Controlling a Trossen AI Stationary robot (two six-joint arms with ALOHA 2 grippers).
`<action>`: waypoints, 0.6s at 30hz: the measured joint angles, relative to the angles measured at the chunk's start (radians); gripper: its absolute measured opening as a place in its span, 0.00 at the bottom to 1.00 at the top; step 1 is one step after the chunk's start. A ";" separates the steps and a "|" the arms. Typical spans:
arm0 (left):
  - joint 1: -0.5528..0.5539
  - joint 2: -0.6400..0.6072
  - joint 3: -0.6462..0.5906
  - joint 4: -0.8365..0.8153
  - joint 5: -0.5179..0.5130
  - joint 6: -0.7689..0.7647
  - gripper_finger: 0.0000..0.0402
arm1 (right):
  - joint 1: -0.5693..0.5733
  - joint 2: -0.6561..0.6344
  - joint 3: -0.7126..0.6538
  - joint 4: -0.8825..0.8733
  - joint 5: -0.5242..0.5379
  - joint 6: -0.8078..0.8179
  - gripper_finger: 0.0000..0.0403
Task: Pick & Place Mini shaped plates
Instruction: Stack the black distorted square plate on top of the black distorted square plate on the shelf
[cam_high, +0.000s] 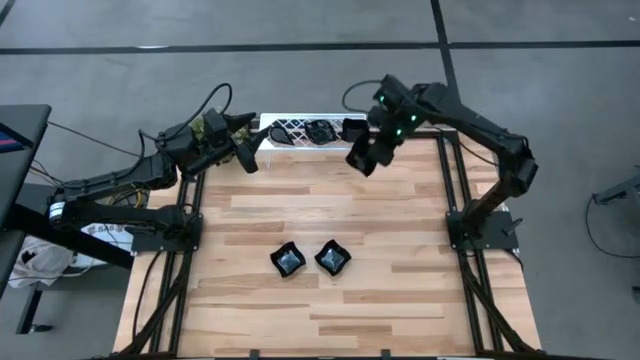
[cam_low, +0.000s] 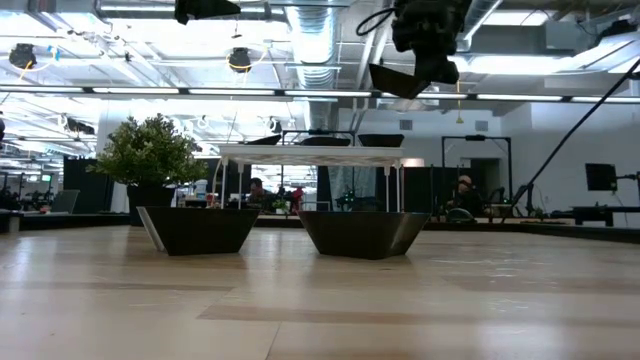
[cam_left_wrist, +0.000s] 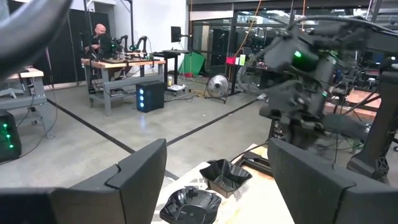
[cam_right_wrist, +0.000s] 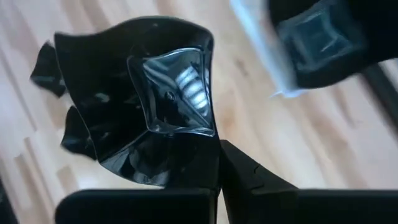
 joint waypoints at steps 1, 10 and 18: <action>0.000 0.000 0.000 0.000 0.000 0.000 0.70 | -0.020 0.001 0.009 -0.002 0.000 -0.013 0.00; 0.000 0.000 0.000 0.007 0.000 0.000 0.70 | -0.120 0.039 0.112 -0.048 0.002 -0.189 0.00; 0.000 0.000 0.000 0.008 0.000 0.000 0.70 | -0.172 0.305 0.462 -0.260 0.114 -0.399 0.00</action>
